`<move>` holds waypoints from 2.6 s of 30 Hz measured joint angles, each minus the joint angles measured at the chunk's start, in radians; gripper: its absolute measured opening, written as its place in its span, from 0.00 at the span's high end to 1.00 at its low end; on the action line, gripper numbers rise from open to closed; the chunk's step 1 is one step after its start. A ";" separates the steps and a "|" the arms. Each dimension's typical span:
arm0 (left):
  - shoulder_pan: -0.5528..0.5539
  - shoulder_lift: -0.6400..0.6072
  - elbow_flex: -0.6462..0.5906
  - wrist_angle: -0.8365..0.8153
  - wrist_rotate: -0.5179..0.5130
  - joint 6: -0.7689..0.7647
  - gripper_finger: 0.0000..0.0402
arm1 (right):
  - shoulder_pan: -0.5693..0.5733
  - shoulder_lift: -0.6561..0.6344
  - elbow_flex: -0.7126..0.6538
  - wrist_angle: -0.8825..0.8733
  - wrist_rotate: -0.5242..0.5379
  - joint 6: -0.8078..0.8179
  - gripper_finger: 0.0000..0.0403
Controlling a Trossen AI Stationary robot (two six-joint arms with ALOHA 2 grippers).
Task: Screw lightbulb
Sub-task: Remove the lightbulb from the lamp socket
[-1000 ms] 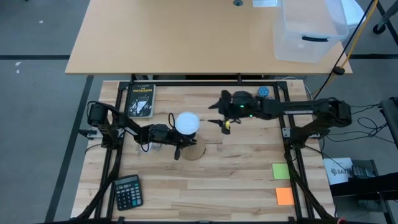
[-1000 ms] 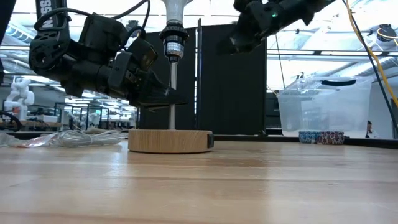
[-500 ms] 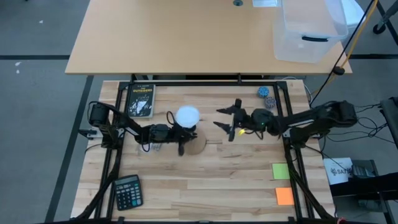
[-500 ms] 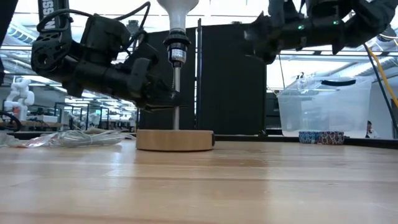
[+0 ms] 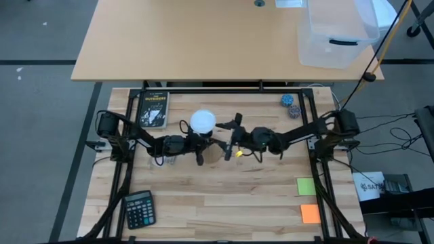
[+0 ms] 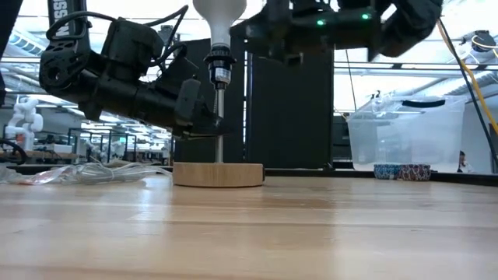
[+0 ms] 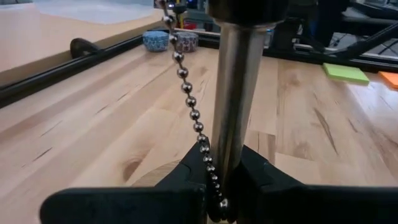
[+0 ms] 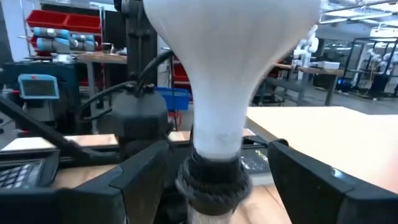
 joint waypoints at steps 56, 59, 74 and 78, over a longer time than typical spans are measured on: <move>-0.003 -0.002 -0.001 -0.014 0.212 0.058 0.92 | -0.072 0.065 0.293 -0.280 -0.275 -0.113 0.54; -0.003 -0.002 -0.001 -0.008 0.275 0.068 0.92 | -0.088 0.065 0.294 -0.287 -0.361 -0.107 0.54; -0.005 0.001 0.000 -0.016 0.569 0.095 0.92 | -0.186 0.067 0.295 -0.303 -0.847 -0.063 0.54; -0.005 0.001 0.000 -0.017 0.576 0.095 0.92 | -0.188 0.067 0.295 -0.303 -0.877 -0.042 0.53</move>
